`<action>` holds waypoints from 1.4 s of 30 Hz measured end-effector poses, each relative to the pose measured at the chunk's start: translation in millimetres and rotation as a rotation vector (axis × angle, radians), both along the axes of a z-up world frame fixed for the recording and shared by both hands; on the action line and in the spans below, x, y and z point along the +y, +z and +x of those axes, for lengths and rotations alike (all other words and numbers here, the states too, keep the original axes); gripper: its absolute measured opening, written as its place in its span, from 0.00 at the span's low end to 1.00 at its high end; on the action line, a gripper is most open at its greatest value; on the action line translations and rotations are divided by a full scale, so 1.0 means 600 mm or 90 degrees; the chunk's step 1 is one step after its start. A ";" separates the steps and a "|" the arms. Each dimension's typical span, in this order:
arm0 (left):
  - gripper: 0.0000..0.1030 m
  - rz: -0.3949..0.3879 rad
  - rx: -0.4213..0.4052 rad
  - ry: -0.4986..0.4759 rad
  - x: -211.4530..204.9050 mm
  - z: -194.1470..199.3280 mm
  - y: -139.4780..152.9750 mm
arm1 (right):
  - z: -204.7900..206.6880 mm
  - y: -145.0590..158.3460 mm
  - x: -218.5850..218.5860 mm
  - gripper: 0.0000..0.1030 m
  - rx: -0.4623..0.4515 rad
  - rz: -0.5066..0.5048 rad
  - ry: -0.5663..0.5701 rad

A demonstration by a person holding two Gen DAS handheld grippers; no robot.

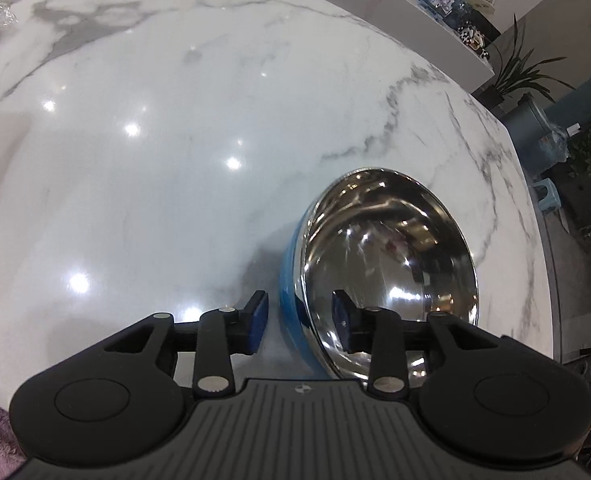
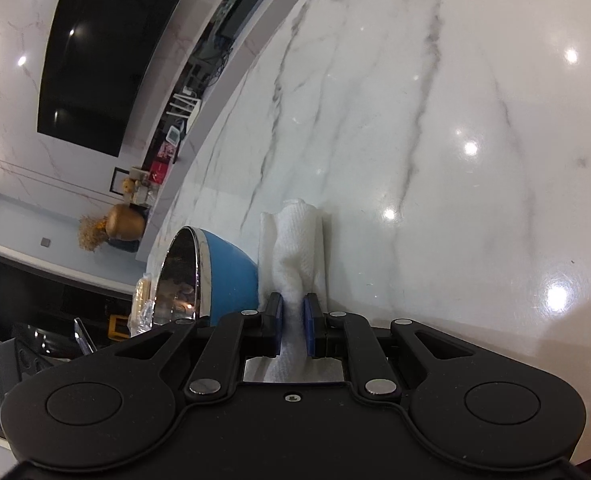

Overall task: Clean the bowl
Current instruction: 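Wipe the bowl's outer wall again with the right tool while left tool holds the rim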

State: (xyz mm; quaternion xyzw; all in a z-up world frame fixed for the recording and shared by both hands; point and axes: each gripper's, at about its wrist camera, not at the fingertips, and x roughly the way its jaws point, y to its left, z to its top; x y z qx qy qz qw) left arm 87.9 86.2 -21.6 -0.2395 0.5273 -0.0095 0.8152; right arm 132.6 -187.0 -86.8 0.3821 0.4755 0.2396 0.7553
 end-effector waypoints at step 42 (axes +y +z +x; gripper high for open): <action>0.34 0.057 -0.009 0.003 0.004 0.024 0.011 | 0.014 -0.010 -0.001 0.10 0.009 0.029 0.005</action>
